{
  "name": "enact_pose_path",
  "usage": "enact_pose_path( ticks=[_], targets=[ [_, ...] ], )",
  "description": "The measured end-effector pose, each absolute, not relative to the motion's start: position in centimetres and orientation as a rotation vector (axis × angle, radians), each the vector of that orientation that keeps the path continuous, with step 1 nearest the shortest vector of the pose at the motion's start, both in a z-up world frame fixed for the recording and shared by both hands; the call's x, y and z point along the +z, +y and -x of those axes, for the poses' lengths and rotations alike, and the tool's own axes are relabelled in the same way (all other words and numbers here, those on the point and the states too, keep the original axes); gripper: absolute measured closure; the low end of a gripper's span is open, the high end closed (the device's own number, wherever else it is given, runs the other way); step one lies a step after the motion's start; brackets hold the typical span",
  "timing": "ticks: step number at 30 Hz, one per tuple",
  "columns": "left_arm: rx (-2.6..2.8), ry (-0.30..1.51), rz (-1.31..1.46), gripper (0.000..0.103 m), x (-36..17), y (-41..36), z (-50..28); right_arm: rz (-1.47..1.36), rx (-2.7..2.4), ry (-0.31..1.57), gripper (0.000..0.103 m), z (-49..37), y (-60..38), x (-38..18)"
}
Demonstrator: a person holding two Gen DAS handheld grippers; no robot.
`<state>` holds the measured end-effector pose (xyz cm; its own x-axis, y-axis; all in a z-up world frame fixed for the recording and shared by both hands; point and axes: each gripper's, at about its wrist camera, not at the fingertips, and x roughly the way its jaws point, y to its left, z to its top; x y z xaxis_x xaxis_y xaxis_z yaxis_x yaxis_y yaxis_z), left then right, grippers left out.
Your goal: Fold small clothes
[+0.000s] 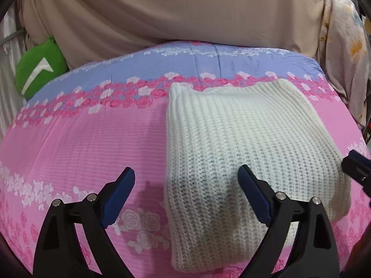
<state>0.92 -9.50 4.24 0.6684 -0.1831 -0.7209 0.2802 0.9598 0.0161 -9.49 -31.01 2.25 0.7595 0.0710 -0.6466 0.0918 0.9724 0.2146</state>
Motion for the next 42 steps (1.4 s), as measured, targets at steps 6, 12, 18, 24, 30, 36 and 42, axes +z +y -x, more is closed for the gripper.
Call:
enact_pose_path(
  ticks=[6, 12, 18, 24, 30, 36, 42],
  targets=[
    [-0.261, 0.806, -0.129, 0.011, 3.6, -9.8, -1.4, -0.211, -0.063, 0.792, 0.033, 7.2, -30.7, -1.2],
    [-0.287, 0.816, -0.086, 0.012, 4.5, -9.6, -1.7, -0.230, -0.045, 0.780, 0.032, 7.8, -30.8, 0.9],
    [-0.331, 0.876, -0.049, 0.010, 3.9, -10.0, -2.6, -0.333, 0.022, 0.856, 0.029, 6.3, -31.4, -1.1],
    [-0.332, 0.891, -0.038, 0.005, 3.0, -10.4, -3.5, -0.377, 0.068, 0.871, 0.024, 5.3, -31.5, -1.7],
    [-0.336, 0.903, -0.024, 0.005, 2.5, -10.7, -4.6, -0.390, 0.091, 0.878, 0.019, 4.3, -31.4, -2.0],
    [-0.351, 0.918, 0.001, 0.005, 2.0, -11.4, -5.4, -0.394, 0.112, 0.870, 0.014, 3.6, -31.3, -2.2],
    [-0.354, 0.917, 0.000, 0.005, 1.8, -12.0, -5.7, -0.386, 0.129, 0.863, 0.014, 2.9, -31.2, -2.1]
  ],
)
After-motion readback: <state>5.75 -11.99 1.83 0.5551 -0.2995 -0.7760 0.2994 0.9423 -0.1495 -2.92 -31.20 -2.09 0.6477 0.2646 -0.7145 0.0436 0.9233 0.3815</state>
